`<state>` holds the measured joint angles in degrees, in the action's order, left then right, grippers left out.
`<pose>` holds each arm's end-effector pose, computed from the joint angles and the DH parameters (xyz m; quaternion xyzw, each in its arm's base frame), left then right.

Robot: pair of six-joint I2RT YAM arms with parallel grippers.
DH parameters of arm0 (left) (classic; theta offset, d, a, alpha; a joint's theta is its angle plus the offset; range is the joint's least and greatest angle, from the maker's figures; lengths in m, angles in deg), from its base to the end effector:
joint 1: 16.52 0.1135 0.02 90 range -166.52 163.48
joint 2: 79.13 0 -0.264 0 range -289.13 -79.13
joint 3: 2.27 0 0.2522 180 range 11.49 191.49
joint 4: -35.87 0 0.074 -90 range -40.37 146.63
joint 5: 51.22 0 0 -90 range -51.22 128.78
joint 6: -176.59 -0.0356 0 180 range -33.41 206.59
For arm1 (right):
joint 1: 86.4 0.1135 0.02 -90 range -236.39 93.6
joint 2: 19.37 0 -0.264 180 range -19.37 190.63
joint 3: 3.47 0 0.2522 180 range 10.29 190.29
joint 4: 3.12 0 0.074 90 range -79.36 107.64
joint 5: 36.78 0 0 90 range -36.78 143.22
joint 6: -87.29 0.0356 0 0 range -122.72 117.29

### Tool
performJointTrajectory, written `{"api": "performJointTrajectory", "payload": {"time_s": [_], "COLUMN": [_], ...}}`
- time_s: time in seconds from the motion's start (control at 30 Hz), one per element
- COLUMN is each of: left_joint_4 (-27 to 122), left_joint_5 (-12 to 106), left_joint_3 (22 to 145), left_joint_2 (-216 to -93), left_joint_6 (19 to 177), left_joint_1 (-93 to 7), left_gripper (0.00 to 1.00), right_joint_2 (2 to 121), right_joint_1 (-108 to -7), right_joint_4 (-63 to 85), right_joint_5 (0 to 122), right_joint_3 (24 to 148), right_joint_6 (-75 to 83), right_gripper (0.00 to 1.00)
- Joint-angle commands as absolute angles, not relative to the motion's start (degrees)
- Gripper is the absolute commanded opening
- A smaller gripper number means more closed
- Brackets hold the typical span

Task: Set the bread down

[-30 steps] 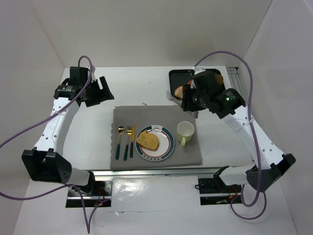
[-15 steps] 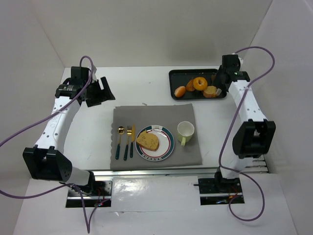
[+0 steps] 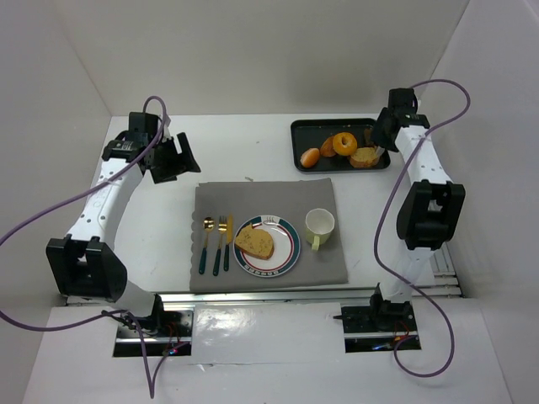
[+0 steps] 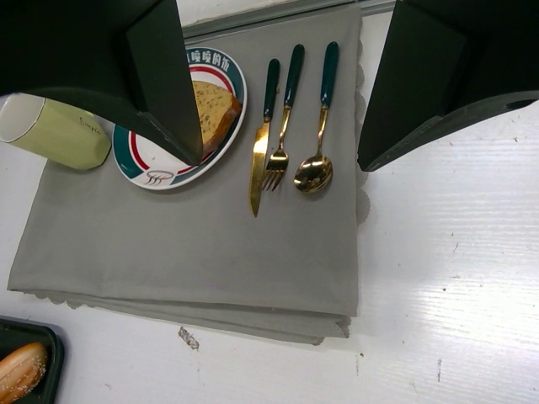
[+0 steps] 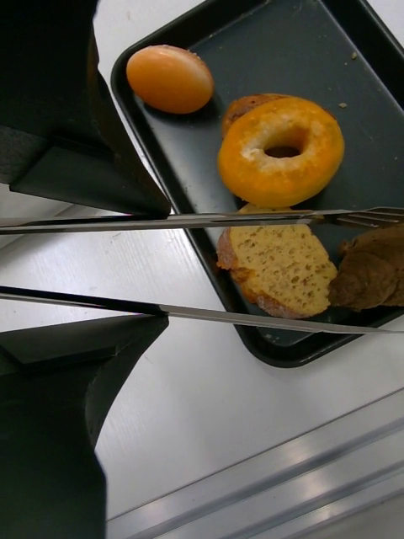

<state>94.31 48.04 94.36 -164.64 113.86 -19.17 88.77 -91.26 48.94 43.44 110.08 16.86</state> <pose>0.3202 -0.0206 0.3451 -0.1692 0.9133 -0.1663 0.3310 0.4261 -0.0423 0.3088 0.2267 0.8983 -0.0315 0.3751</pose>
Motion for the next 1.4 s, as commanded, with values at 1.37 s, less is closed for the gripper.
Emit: {"api": "performJointTrajectory", "payload": {"time_s": [1.37], "left_joint_4": [93.57], "left_joint_5": [49.86], "left_joint_3": [97.1], "left_joint_2": [-161.84], "left_joint_6": [113.57], "left_joint_1": [-18.8], "left_gripper": [0.87], "right_joint_2": [69.32], "right_joint_1": [-78.5], "right_joint_4": [53.43], "right_joint_5": [62.18], "right_joint_3": [113.75], "right_joint_6": [1.43], "right_gripper": [0.21]}}
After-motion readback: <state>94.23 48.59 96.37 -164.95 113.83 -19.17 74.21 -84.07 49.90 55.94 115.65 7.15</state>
